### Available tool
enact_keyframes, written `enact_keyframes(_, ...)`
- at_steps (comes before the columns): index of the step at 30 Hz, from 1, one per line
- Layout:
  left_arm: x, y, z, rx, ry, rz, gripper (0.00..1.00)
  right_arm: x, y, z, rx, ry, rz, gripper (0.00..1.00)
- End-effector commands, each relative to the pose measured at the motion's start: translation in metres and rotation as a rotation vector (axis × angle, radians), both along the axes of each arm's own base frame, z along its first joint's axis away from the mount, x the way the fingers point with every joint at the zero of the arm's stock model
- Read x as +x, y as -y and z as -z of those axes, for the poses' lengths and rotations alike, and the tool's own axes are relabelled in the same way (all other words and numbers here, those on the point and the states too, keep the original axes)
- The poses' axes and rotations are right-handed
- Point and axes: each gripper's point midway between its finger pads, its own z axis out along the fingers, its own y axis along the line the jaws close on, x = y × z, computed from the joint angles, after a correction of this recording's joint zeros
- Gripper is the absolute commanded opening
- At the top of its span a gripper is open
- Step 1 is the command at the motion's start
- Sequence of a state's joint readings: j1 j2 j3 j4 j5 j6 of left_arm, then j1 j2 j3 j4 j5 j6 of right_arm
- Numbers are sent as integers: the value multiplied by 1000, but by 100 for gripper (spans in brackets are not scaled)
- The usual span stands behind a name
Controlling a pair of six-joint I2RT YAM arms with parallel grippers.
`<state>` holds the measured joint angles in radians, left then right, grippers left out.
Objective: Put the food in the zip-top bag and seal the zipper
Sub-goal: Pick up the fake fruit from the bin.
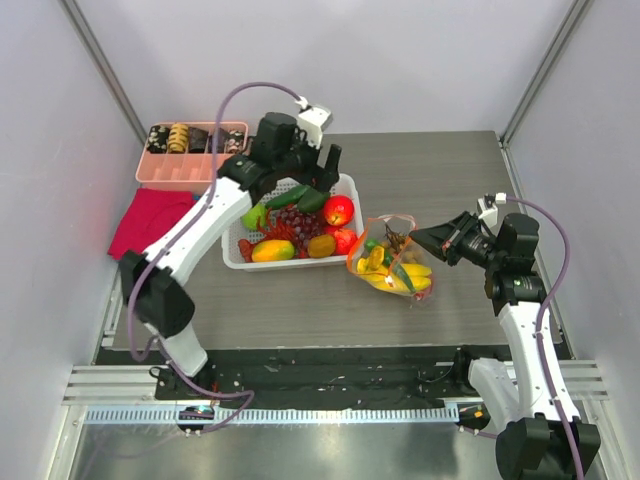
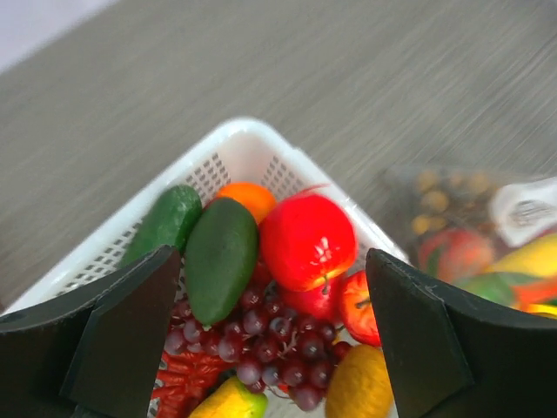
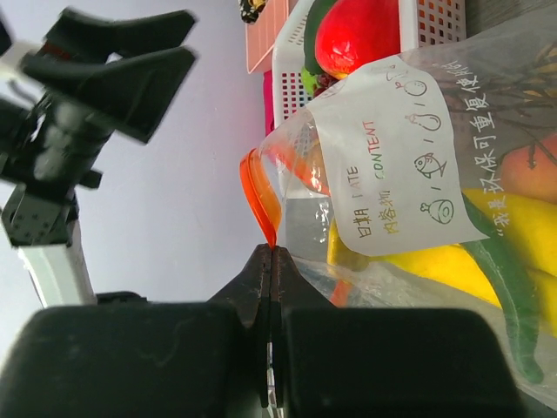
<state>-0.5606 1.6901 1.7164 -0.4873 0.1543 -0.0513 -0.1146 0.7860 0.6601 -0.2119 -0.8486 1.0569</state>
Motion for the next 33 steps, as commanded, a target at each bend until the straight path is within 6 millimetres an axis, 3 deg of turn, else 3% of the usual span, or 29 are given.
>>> enact_keyframes(1, 2, 15, 33, 56, -76, 99, 89, 1, 1, -16, -34, 74, -8, 1)
enact_keyframes(4, 0, 34, 55, 63, -123, 147, 91, 1, 2, -10, -41, 57, -13, 1)
enact_keyframes(8, 13, 40, 86, 100, -162, 134, 96, 2, 2, -8, -46, 51, -15, 1)
enact_keyframes(14, 10, 53, 101, 102, -214, 121, 98, 2, 2, -5, -55, 47, -22, 1)
enact_keyframes(22, -13, 64, 118, 136, -248, 121, 90, 1, 2, -3, -58, 42, -27, 1)
enact_keyframes(27, -19, 63, 131, 183, -262, 101, 88, 1, 1, -4, -57, 45, -30, 1)
enact_keyframes(33, -10, 57, 151, 253, -286, 45, 89, 1, 1, -5, -58, 49, -31, 1)
